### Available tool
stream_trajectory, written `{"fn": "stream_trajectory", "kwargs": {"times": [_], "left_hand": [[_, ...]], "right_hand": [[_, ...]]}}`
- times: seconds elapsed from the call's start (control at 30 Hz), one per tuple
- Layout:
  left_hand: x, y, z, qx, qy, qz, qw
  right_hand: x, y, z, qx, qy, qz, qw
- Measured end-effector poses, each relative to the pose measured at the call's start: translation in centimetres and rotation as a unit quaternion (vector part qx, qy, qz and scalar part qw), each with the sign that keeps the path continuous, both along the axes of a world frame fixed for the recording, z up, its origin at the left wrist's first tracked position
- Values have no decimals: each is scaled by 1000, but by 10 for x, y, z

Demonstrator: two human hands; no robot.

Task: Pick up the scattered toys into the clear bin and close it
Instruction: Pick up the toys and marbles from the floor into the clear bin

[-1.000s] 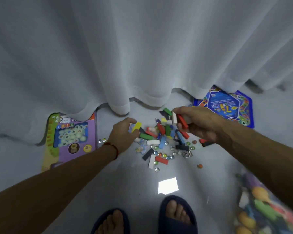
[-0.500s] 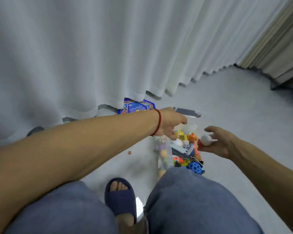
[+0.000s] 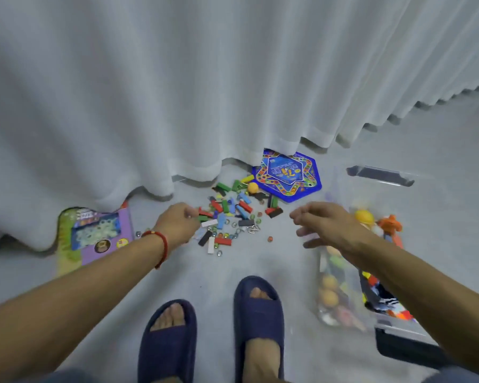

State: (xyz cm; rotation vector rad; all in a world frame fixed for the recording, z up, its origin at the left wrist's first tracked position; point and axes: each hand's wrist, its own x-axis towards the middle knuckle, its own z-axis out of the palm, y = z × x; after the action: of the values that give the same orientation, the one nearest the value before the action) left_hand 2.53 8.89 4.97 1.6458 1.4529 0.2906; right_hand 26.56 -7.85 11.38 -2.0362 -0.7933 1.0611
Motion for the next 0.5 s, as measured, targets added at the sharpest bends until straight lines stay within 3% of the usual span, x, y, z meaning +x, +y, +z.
{"fn": "stream_trajectory", "kwargs": {"times": [0.13,0.2,0.33,0.5], "left_hand": [[-66,-2,-72,-3,86,25,996],[-88,-6,-100,17,115,25,993],[-107,-1,-134,85,168,40,981],[-109,21,-152,129,180,-12,975]], "right_hand": [[-34,63,-73,-87,-35,102,990],[-51,83,-111,-109,-95,169,975],[-90,104,-179,-71,-199,270,939],[-125,135,-216,-1,-249,397,884]]}}
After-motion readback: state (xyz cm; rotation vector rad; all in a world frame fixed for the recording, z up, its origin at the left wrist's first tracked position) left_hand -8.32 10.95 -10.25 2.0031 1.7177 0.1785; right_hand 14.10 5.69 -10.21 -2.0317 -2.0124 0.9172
